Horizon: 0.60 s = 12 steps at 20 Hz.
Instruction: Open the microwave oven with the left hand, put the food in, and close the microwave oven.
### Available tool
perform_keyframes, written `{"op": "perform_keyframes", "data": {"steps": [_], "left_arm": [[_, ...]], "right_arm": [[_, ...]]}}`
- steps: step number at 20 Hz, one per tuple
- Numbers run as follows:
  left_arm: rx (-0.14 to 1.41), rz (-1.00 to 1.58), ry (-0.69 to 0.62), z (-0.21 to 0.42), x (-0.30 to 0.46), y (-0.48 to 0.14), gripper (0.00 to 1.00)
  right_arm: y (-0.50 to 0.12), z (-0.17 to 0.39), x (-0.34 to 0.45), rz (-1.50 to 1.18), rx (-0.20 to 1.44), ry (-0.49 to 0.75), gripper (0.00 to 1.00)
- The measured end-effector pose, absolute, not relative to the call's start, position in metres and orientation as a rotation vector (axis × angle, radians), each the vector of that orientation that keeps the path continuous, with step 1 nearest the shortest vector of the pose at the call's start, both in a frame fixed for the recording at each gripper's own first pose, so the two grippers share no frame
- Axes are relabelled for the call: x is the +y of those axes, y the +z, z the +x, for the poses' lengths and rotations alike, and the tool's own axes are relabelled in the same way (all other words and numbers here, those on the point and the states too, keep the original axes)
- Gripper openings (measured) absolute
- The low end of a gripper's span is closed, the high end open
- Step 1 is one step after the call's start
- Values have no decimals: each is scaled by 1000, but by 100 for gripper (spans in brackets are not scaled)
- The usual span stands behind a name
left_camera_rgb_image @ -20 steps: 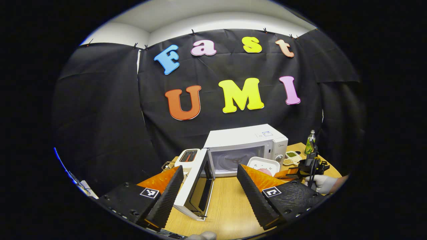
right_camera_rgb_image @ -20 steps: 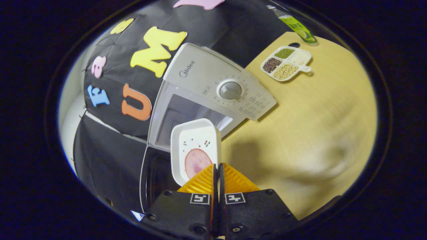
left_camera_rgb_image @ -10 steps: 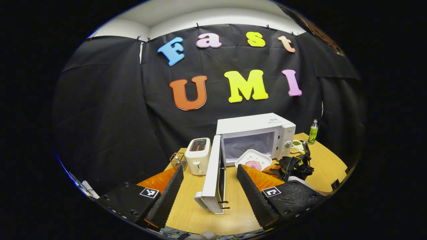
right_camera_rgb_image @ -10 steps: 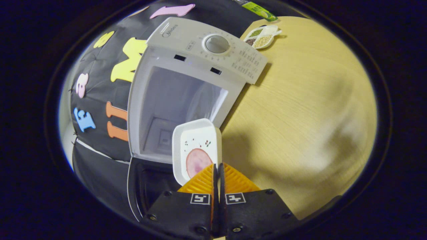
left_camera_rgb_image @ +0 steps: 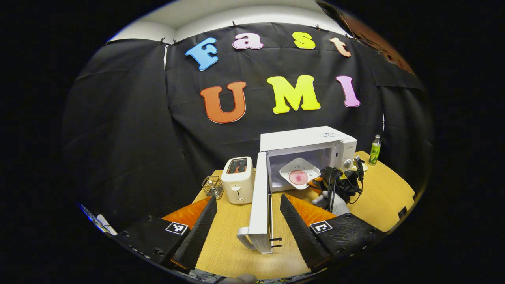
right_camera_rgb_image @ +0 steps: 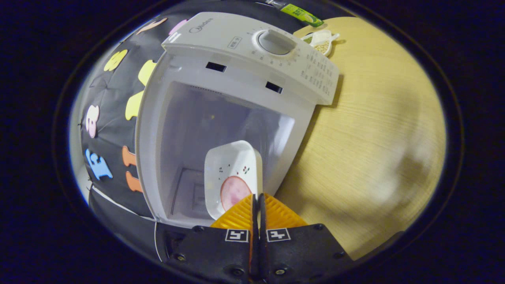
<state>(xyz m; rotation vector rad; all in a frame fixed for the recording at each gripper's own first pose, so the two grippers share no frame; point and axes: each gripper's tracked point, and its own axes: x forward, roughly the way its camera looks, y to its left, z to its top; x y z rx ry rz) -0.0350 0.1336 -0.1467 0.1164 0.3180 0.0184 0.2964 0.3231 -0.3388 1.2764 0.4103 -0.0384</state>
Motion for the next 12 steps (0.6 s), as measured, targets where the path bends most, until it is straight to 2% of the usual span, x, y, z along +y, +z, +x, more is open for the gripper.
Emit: {"op": "perform_keyframes", "data": {"steps": [6,10,11,12], "left_arm": [[347,83,58,-33,151,-163,96],[348,78,82,-34,160,-163,96],[340,74,86,-34,161,-162,96],[339,69,89,-34,161,-161,96]], "right_arm": [[-333,351,315,1229,328,-90,4],[-333,353,321,1213,338,-67,7],[-332,353,316,1201,319,-80,0],[-328,348,311,1188,291,-90,10]]}}
